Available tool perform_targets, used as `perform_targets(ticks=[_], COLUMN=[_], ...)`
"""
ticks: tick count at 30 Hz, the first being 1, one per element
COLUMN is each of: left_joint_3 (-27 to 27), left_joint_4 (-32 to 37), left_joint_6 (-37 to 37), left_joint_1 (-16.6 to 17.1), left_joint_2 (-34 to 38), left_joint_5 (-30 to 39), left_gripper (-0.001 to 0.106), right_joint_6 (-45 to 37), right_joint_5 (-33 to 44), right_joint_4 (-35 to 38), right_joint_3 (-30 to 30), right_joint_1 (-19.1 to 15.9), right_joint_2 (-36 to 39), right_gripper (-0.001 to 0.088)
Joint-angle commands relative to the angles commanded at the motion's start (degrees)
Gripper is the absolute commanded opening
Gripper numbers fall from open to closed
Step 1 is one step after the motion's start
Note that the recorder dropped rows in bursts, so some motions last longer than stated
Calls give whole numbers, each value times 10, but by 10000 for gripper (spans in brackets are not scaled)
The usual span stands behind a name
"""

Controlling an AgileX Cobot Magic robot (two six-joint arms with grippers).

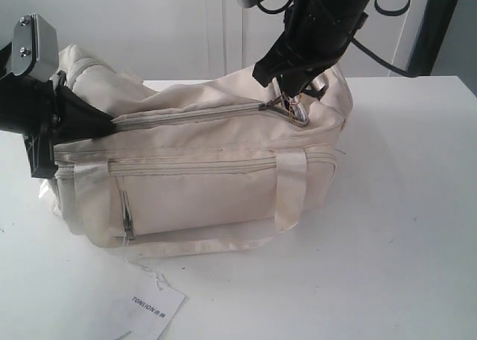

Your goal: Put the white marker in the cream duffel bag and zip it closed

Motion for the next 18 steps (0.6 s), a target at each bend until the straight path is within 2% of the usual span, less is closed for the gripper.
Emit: perform_targets(ticks=[1,2,3,4,6,8,11,12,13,15,18], left_joint_3=[0,0,0,0,0,0,0,0,0,-1,-1], left_joint_4=[-10,-21,-28,-43,-54,-57,-142,-152,-151,-153,-164], left_joint_6=[-11,-38,-61,-114,-165,-168,-157,-149,-142,-122,-88], left_joint_1=[0,0,0,0,0,0,-9,-20,-45,-79,-152], left_joint_2=[0,-1,-2,-8,-32,-63,-81,-80,-80,-80,-80], left_joint_5=[0,1,1,1,11,57,168,159,115,84,33], left_gripper=[261,418,496,599,666,661,658,658,658,658,654], right_joint_6=[0,-10,-17,-27,-27,-33,-45,-46,-55,-66,-72], right_joint_5=[0,0,0,0,0,0,0,0,0,0,0], right_joint_4=[3,14,27,42,52,52,52,52,52,52,52], right_joint_3=[0,0,0,0,0,0,0,0,0,0,0], right_joint_1=[0,0,0,0,0,0,0,0,0,-1,-1], right_joint_2=[0,0,0,0,0,0,0,0,0,0,0], right_gripper=[0,0,0,0,0,0,0,0,0,0,0])
